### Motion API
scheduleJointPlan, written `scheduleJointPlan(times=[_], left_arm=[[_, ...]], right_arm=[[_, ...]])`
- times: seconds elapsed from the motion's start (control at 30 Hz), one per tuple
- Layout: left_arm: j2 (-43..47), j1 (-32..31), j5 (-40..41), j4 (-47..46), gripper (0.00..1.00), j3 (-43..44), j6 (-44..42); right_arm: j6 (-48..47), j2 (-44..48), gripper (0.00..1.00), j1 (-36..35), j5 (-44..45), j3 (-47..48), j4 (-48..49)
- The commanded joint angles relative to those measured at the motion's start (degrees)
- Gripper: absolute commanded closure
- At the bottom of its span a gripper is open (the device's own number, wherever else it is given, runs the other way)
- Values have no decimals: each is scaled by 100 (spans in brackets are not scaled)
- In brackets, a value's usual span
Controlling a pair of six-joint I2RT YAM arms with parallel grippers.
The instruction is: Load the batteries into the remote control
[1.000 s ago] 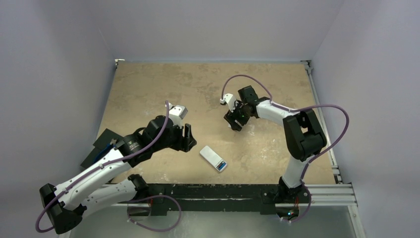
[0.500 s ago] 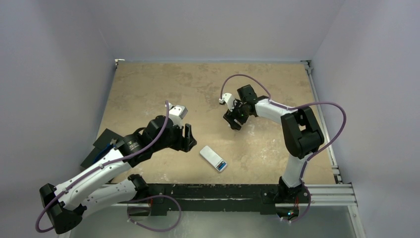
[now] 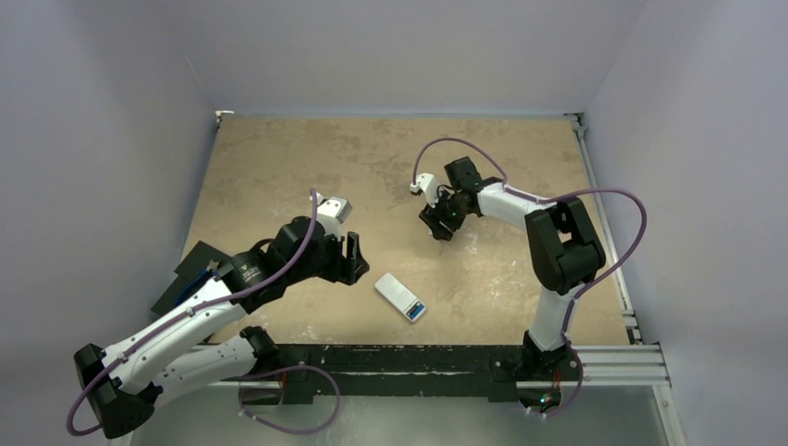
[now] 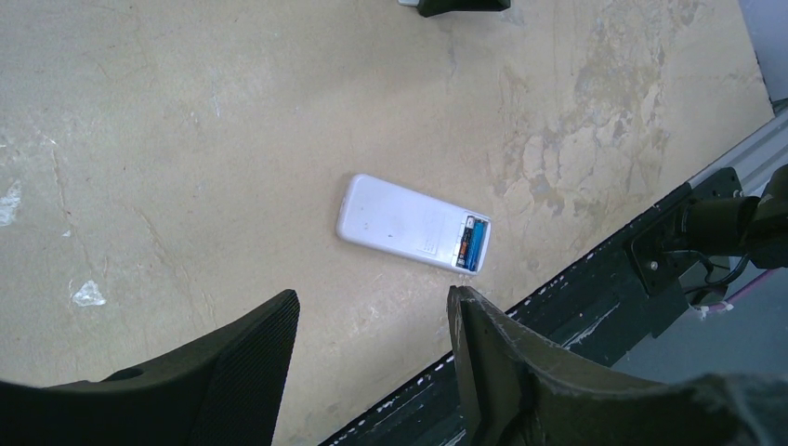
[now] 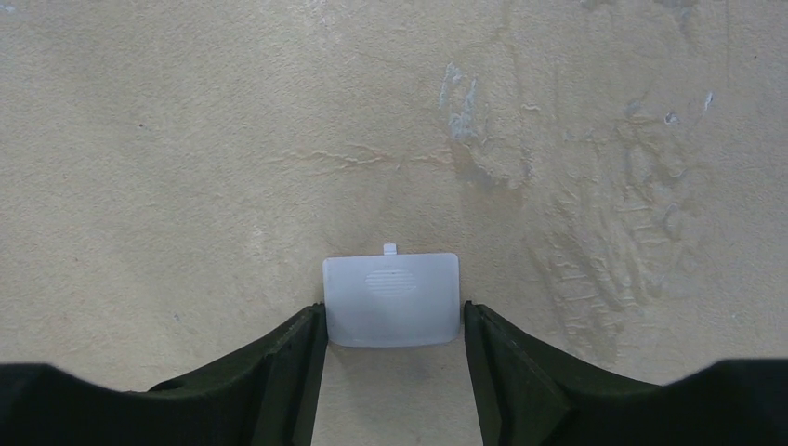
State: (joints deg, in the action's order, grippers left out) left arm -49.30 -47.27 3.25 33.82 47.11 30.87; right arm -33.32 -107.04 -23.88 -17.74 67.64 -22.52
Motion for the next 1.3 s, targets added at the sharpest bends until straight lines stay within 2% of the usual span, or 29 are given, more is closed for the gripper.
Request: scheduleJointPlan(times=[0.0,0.23,0.4,1.03,1.27], left_arm=[[78,42,49,-93,40,-6,42],[113,40,53,-90,40,-5,50],[113,36,53,-90,40,-17,50],[-38,39,41,-147,40,-57,161],[-307,39,-96,-623,40,-325,457]], right_arm=[[-124,-210,41,4,-9,85,-83],[65,-93,61,-22,269,-108,12],[249,272,69,-114,442,-261,156],[1522,1814,75,-959,1012,-733,-420],[2393,2355,76,-1334,999,-858,-477]])
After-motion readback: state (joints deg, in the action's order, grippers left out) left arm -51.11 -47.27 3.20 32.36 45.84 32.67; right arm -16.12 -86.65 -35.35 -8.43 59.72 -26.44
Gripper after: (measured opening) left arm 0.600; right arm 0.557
